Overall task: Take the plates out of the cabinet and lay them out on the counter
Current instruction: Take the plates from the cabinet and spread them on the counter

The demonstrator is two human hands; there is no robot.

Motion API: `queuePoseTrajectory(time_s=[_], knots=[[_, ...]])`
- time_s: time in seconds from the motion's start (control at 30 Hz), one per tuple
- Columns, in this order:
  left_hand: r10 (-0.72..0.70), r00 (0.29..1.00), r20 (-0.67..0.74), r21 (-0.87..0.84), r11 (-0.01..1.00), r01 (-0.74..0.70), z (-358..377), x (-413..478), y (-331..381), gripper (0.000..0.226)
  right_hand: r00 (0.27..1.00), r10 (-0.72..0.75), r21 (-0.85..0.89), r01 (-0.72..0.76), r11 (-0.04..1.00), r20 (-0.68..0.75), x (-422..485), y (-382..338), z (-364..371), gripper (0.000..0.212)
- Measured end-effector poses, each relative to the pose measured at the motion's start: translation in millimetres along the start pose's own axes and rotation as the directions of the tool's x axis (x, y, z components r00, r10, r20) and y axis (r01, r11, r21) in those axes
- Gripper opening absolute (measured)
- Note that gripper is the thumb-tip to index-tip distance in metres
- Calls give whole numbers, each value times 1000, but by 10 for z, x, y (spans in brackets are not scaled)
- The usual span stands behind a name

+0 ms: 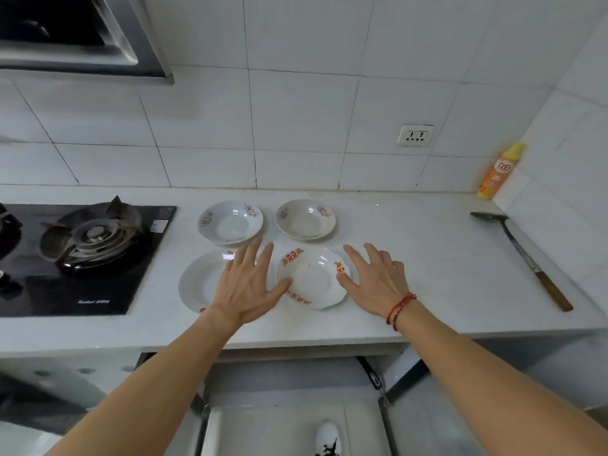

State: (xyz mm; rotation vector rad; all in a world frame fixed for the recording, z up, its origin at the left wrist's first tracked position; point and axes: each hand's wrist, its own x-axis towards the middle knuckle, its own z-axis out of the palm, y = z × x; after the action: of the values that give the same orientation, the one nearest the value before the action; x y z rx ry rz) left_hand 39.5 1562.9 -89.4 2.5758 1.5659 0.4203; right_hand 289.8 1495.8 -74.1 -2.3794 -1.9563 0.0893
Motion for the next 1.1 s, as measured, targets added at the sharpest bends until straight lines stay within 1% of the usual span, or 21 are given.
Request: queuePoseTrajectory(time_s=[0.23,0.5,0.67,0.87,1.1], knots=[[79,997,8,-15,997,-79,-115,-542,159,85,995,95,-22,-95,995,18,-859,-18,-58,66],[162,985,66,-20,987,-161,-45,-853,522,82,980,197,-48,-196,979,7,-1531,225,36,66],[193,978,85,-33,981,-191,38,-923,795,82,974,225,-35,-225,974,1,-1738,453,66,65],[207,972,110,-43,978,-204,153,-1014,1096,81,967,251,-14,-251,968,38,-1892,708,159,65],[201,969,146,-36,980,-198,358,-1075,1265,80,971,238,-35,-237,971,33,-1979,963,348,66]])
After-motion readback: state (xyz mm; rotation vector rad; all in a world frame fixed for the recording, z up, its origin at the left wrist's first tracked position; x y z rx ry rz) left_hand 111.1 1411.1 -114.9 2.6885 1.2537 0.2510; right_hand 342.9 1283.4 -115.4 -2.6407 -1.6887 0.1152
